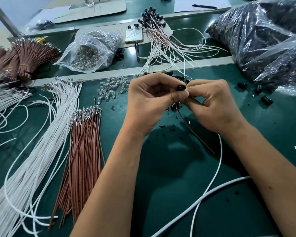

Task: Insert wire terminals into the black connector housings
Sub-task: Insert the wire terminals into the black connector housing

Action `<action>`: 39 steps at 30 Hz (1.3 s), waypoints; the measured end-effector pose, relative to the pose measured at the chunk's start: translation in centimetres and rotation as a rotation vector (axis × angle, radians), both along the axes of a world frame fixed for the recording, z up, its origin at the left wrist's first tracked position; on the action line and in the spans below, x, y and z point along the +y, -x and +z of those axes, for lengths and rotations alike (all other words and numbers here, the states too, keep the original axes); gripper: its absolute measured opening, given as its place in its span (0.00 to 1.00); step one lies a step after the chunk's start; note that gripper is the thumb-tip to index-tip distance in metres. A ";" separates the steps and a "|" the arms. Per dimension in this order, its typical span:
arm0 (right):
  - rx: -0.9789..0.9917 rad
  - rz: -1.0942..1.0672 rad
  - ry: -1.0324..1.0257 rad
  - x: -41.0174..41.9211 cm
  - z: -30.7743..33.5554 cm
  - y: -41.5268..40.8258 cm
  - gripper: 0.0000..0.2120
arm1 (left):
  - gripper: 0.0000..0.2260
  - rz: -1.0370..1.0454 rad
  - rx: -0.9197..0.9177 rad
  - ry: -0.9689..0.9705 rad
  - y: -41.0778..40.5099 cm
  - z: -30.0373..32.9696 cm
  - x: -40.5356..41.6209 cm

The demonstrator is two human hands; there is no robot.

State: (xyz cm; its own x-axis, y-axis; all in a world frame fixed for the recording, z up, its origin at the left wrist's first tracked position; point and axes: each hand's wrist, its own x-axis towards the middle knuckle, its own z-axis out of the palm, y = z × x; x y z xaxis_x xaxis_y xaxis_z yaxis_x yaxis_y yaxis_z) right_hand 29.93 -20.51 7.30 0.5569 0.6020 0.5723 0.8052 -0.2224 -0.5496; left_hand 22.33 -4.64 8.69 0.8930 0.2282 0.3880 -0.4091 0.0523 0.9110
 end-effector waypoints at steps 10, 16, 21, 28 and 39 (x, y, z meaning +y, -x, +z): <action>-0.011 -0.017 -0.022 0.1 -0.3 -0.2 0.07 | 0.14 0.014 -0.006 0.013 -0.1 0.0 -0.1; 0.093 0.038 -0.123 0.0 -0.3 -0.5 0.04 | 0.13 0.013 -0.031 0.063 -0.2 0.2 0.0; 0.209 0.066 -0.206 -0.1 -0.4 -0.8 0.10 | 0.12 0.010 -0.002 0.055 -0.1 0.1 0.2; 0.193 0.034 -0.202 -0.1 -0.2 -0.7 0.07 | 0.11 0.082 0.024 -0.093 -0.1 0.1 0.3; -0.037 -0.179 -0.135 0.6 -0.3 0.4 0.07 | 0.11 0.184 -0.029 -0.114 -0.2 0.0 0.5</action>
State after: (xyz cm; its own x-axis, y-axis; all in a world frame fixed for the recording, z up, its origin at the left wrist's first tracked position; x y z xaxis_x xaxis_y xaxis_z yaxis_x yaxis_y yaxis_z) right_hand 29.53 -19.93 6.99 0.6256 0.4119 0.6625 0.7793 -0.2905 -0.5553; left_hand 22.49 -4.15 8.70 0.8287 0.3393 0.4451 -0.4281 -0.1281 0.8946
